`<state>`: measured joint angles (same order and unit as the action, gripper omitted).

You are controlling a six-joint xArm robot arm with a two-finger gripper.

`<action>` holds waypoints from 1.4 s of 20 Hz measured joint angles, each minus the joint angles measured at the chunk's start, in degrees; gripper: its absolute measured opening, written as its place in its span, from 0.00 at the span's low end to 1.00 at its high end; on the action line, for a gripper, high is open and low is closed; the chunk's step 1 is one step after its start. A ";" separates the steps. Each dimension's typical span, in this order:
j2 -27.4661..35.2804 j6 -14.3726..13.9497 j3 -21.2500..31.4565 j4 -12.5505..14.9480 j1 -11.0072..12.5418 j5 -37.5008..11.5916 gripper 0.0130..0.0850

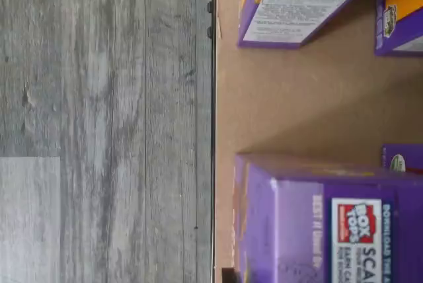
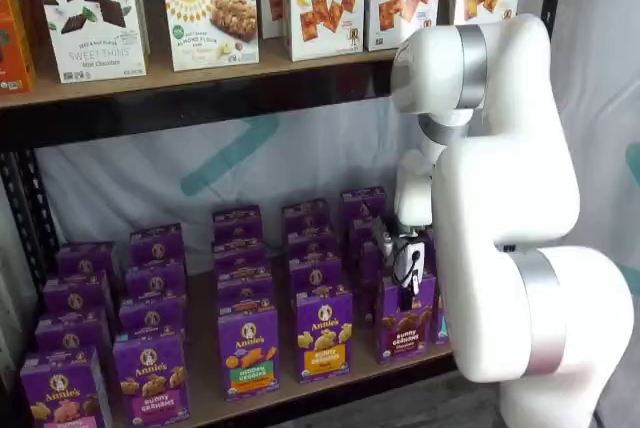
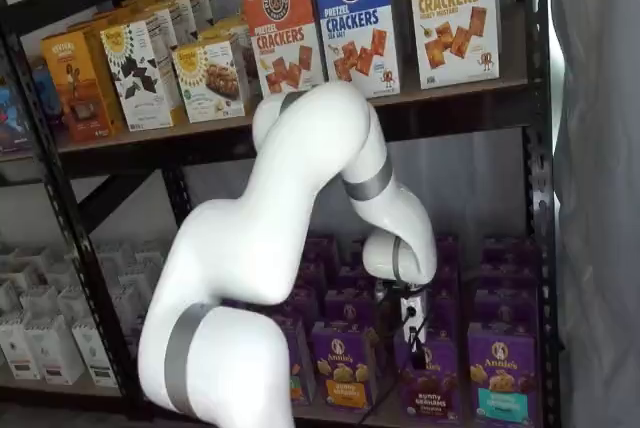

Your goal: Pick up the purple box with a brown patch in the center, on the bottom shelf, the fifth box from the left

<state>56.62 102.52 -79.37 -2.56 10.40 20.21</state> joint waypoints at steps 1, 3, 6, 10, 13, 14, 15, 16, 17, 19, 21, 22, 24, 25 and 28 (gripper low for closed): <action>-0.03 0.01 0.01 -0.03 -0.02 0.04 0.39; -0.09 0.03 0.09 -0.09 -0.06 -0.09 0.39; -0.14 -0.04 0.12 -0.04 -0.09 -0.23 0.39; -0.28 -0.11 0.09 0.00 -0.11 -0.03 0.33; -0.44 -0.16 0.20 0.07 -0.11 0.10 0.22; -0.50 -0.19 0.25 0.11 -0.09 0.10 0.22; -0.56 -0.39 0.32 0.34 -0.07 0.11 0.22; -0.62 -0.77 0.46 0.79 -0.04 -0.09 0.22; -0.69 -0.93 0.59 0.99 -0.02 -0.21 0.22; -0.94 -0.79 0.91 0.86 -0.01 -0.22 0.22; -1.37 -0.50 1.65 0.52 -0.02 -0.61 0.22; -1.61 -0.16 2.05 0.13 -0.06 -0.72 0.22; -2.49 0.47 3.65 -0.69 -0.22 -1.62 0.22; -3.02 0.89 4.56 -1.23 -0.34 -2.11 0.22; -5.45 2.34 7.78 -3.26 -0.80 -2.15 0.22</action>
<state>51.17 104.85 -71.59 -5.82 9.61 18.07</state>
